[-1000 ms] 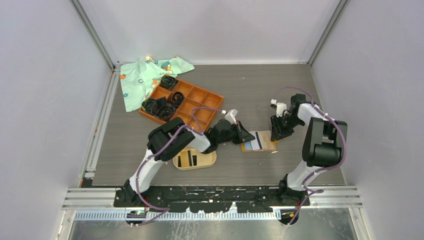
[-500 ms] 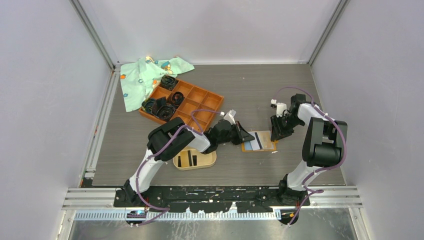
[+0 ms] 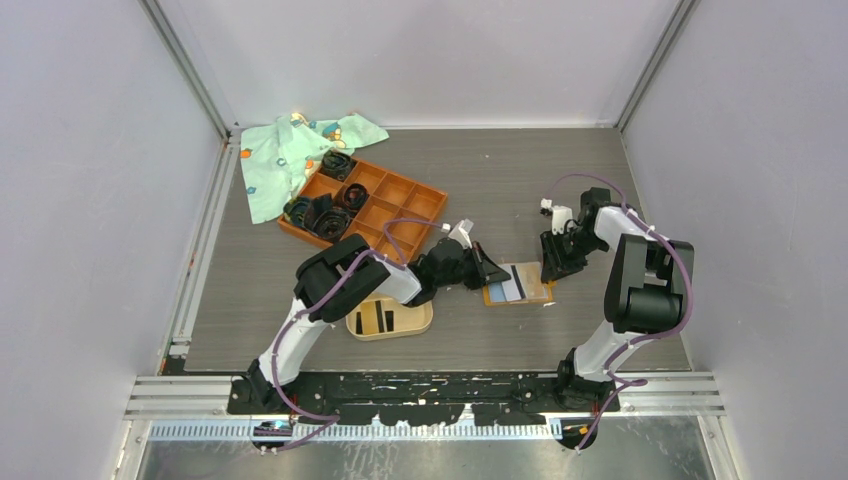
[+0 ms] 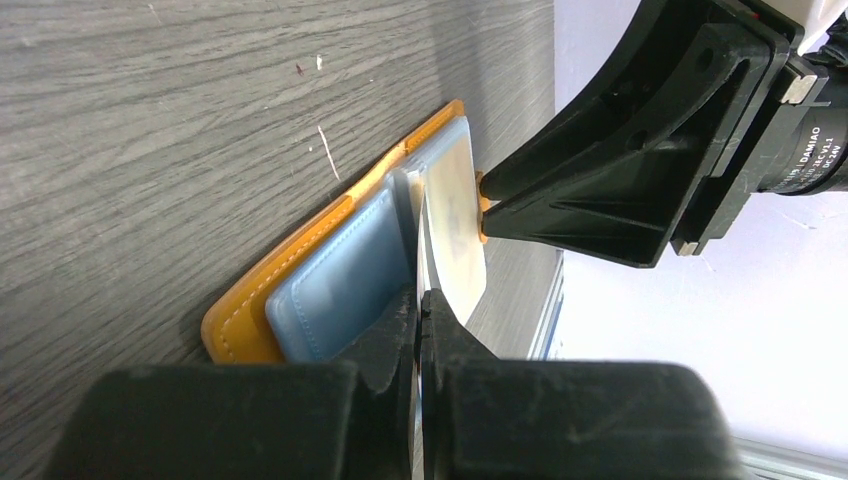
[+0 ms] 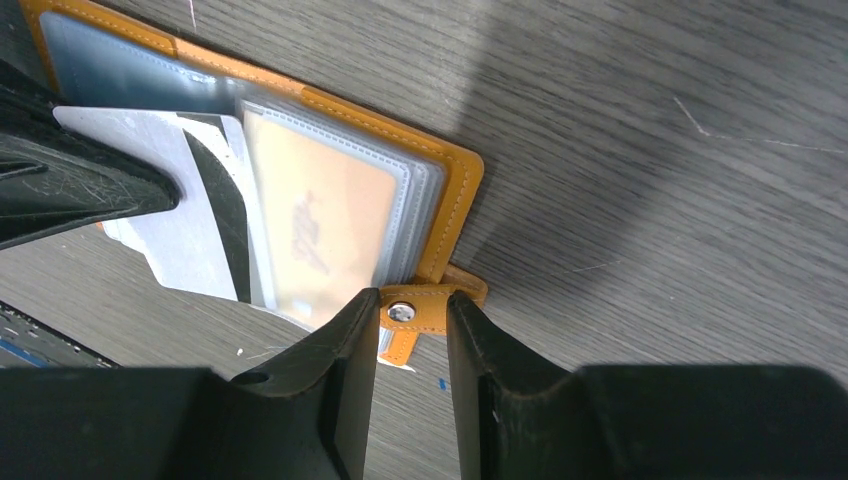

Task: Put the credit cards into the card holder
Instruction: Insert the credit card into the card holder.

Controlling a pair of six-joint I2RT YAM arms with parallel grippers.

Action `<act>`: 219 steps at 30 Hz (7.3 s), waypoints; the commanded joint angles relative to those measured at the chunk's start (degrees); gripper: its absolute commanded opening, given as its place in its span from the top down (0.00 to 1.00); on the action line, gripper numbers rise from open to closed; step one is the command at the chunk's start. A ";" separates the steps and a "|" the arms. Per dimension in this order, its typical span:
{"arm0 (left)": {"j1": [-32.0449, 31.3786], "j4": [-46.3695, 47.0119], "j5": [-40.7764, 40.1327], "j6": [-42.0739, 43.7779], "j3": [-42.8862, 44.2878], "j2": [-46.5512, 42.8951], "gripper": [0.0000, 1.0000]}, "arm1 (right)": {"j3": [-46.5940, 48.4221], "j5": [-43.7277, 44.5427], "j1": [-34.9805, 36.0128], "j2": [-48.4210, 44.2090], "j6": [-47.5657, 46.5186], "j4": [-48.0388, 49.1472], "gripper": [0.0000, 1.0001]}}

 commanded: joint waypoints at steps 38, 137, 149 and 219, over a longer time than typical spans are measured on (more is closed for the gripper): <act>-0.46 -6.06 5.17 -2.05 5.35 4.14 0.78 | -7.84 -24.47 8.52 -25.03 -30.35 -9.20 0.87; 1.10 -13.08 6.23 1.23 4.91 -2.05 0.73 | -8.33 -1.48 0.41 -13.65 5.01 20.86 0.77; 1.11 -14.05 6.77 1.83 4.55 -2.34 0.74 | -5.60 3.32 0.22 -11.09 6.67 20.06 0.76; 3.17 -52.18 2.78 19.09 19.92 -10.38 0.71 | -1.05 -1.30 0.62 -4.73 5.33 5.51 0.77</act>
